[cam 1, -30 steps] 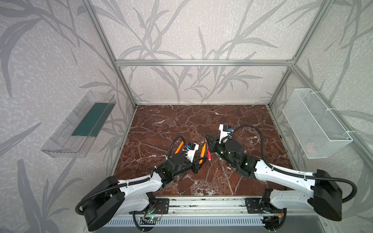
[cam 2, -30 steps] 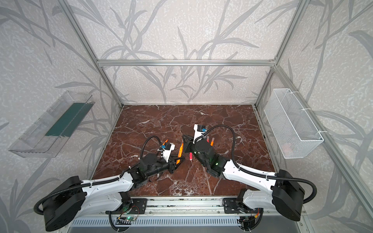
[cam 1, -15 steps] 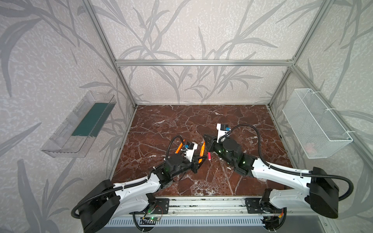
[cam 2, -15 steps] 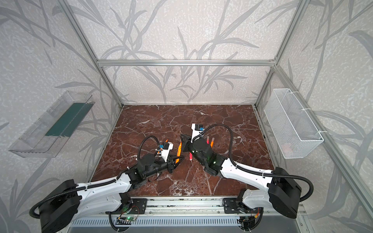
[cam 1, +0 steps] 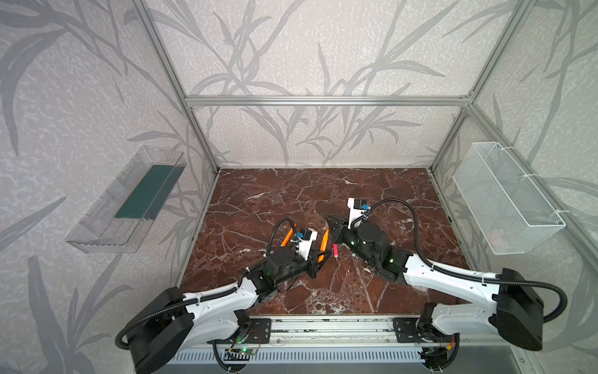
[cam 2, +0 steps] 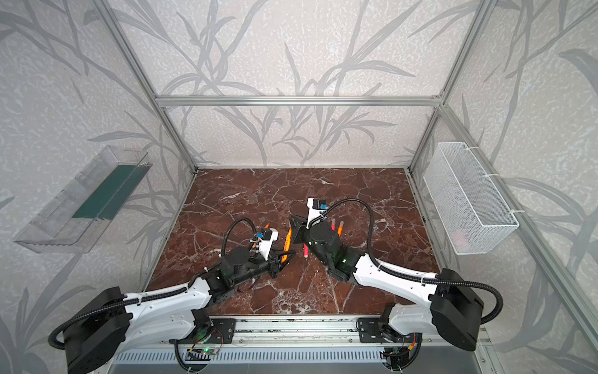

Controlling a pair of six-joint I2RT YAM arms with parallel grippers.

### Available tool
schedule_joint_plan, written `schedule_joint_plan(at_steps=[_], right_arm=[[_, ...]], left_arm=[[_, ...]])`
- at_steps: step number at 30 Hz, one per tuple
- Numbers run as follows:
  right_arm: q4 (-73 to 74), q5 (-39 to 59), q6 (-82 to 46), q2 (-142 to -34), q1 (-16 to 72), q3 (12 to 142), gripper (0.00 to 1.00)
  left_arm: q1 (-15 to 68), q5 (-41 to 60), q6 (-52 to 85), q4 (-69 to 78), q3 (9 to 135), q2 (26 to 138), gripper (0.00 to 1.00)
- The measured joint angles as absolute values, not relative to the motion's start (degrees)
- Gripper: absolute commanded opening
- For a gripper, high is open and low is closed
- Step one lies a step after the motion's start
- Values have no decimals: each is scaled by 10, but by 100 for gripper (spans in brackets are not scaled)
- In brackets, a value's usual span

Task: Insert the pens into the pen caps
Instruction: 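Carry the pale cap with the right gripper above the orange marker tip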

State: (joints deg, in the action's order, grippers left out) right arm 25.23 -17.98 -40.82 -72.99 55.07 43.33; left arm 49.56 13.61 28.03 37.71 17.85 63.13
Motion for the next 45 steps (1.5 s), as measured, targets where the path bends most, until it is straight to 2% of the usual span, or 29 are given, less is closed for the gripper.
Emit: schedule_joint_plan(at_steps=[23, 45], right_arm=[[270, -164, -432, -712, 552, 408, 4], [285, -165, -430, -746, 562, 413, 2]], left_arm=[[496, 130, 279, 363, 178, 632, 0], [496, 116, 279, 360, 178, 632, 0]])
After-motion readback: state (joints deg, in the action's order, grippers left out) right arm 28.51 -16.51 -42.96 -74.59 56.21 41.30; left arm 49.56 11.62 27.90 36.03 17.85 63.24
